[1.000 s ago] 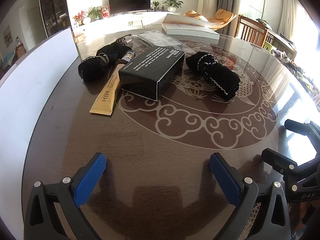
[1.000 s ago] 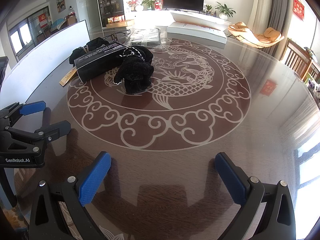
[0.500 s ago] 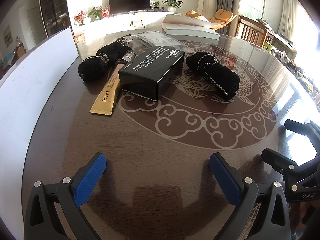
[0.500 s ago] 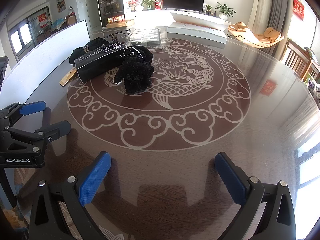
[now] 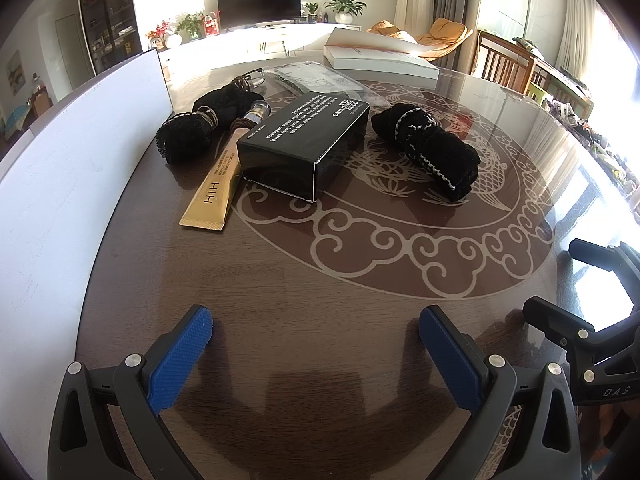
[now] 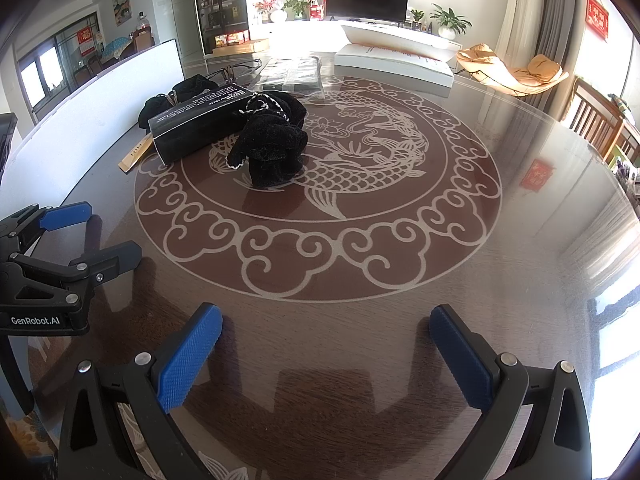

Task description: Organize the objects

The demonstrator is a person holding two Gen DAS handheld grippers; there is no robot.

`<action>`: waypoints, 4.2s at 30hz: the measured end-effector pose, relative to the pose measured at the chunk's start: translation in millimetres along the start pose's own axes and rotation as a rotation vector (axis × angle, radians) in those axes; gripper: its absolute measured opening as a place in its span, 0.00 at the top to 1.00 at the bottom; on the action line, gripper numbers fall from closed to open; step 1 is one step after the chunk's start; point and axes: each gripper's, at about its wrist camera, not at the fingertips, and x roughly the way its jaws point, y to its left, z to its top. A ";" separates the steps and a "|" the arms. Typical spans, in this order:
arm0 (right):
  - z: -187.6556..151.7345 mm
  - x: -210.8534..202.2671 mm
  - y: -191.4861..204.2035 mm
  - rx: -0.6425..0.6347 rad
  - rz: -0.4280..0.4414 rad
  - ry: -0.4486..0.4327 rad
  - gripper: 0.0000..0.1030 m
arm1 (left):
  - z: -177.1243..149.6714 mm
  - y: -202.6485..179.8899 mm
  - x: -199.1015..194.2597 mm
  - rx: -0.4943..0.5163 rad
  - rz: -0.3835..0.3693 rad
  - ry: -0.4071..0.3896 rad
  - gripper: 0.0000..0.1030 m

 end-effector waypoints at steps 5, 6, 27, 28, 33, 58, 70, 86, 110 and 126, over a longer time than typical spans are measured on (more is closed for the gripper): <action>0.0 0.1 0.2 0.000 0.000 0.000 0.00 | 0.0 -0.1 0.1 0.000 0.000 0.000 0.00; 0.0 0.1 0.1 0.000 0.000 0.000 0.00 | -0.1 0.1 -0.2 0.000 0.000 0.000 0.00; 0.0 0.3 0.4 0.001 0.000 0.000 0.00 | -0.1 0.1 -0.2 0.000 0.000 0.000 0.00; 0.1 0.2 0.5 0.001 0.000 0.000 0.00 | -0.2 0.2 -0.4 0.000 0.000 0.000 0.00; 0.0 0.4 0.4 0.001 0.000 0.000 0.00 | 2.9 -0.6 3.0 -0.020 0.011 0.005 0.00; 1.0 1.2 0.6 -0.009 0.007 0.005 0.00 | 3.4 -1.6 3.3 -0.006 0.001 0.009 0.00; 114.0 34.0 35.1 -0.121 0.089 0.052 0.00 | 4.0 -1.2 3.5 -0.007 0.000 0.008 0.00; 75.5 32.5 4.6 -0.024 0.025 0.048 0.64 | 4.7 -1.3 3.4 -0.008 0.000 0.008 0.00; -1.3 -18.7 -35.0 0.014 -0.069 -0.030 0.17 | 4.8 -0.7 4.2 -0.008 0.001 0.007 0.00; 0.4 -7.0 -40.0 0.038 -0.024 0.024 0.00 | 4.8 -0.6 4.2 -0.008 0.001 0.007 0.00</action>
